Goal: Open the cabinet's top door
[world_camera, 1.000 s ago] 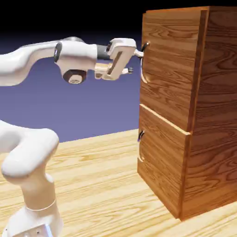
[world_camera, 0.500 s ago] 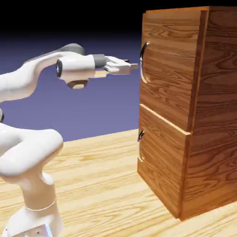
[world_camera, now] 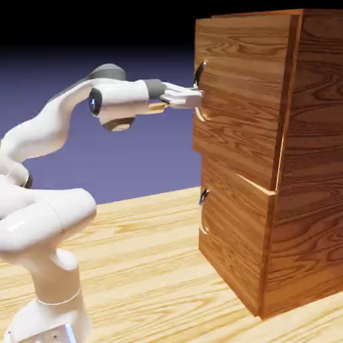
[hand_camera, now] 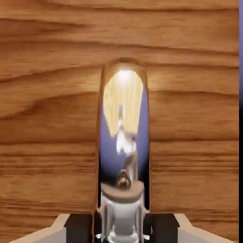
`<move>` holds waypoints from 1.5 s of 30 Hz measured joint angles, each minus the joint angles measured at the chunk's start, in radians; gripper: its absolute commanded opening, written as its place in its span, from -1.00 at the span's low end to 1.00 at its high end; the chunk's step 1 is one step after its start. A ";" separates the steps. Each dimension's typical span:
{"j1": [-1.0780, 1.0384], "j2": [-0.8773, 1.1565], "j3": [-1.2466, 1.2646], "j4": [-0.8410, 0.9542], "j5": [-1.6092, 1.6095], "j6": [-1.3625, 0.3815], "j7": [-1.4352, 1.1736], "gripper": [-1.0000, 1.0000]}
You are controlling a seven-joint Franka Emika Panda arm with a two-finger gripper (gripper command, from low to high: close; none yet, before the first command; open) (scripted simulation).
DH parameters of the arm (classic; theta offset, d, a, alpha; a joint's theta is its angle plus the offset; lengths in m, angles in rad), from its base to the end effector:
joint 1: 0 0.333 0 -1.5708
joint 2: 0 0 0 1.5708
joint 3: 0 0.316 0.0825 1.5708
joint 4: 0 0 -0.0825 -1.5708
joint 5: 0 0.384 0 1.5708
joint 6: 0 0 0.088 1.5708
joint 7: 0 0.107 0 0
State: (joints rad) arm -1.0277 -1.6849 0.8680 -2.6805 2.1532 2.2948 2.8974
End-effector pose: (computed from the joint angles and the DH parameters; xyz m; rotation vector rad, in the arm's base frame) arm 0.3120 0.0950 0.5876 0.5265 1.5281 0.7013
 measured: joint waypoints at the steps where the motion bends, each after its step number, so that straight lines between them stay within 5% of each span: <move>1: -0.004 -0.021 -0.018 -0.021 0.002 -0.044 0.000 -1.00; 11: 0.115 0.039 -0.377 -0.215 -0.173 -0.394 -0.233 -1.00; 22: 0.126 0.240 -0.776 -0.224 -0.492 -0.715 -0.431 -1.00; 45: 0.424 1.058 -1.413 0.301 -1.094 -1.385 -0.850 -1.00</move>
State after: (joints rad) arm -0.6035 -0.6265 -0.5450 -2.3793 1.0591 0.9099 2.0475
